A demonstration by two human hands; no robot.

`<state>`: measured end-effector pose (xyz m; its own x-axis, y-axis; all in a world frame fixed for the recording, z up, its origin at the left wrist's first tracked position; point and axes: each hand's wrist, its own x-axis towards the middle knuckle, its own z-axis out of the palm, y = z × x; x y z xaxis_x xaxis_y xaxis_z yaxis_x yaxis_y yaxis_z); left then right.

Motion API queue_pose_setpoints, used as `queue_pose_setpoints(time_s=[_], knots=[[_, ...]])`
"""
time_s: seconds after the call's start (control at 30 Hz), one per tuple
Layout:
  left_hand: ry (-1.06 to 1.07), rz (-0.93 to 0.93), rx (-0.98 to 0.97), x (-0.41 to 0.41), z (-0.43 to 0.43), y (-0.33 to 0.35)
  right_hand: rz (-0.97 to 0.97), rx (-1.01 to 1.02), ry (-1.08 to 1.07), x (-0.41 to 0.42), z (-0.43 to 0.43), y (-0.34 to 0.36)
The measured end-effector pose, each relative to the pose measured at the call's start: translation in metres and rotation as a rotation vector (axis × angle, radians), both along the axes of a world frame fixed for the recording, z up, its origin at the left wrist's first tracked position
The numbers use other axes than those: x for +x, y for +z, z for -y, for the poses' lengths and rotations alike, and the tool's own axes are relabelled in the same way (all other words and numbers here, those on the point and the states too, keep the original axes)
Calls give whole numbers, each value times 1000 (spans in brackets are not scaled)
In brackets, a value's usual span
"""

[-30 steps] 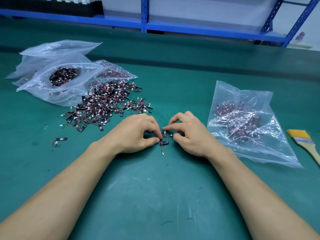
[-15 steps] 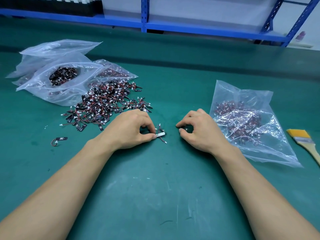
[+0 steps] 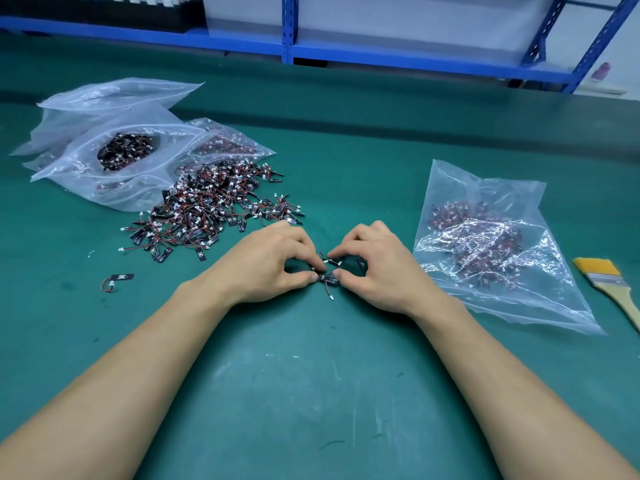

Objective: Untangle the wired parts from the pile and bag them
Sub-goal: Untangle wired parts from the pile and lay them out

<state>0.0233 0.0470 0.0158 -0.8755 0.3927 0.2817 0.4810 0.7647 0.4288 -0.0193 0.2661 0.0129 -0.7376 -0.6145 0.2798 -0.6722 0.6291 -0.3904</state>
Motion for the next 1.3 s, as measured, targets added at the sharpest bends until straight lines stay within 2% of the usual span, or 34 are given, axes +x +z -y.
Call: queue_pose_setpoints(time_s=[0.33,0.57,0.73,0.8,0.9,1.07,1.3], knots=[[-11,8,38,-1,0,0,19,-68,-72,-4,0,-5],[-2,23,56,-1,0,-1,37,-242,-186,-2,-3,2],[-7,29,75,-1,1,0,38,-120,-204,0,-10,9],[-6,37,77,-1,2,1,-20,-145,-214,1,-11,11],[-12,40,71,-1,2,1,-82,-160,-111,4,-8,13],[-22,23,23,1,3,3,-72,44,32,10,6,5],[-17,26,-24,1,5,4,84,-128,26,8,3,6]])
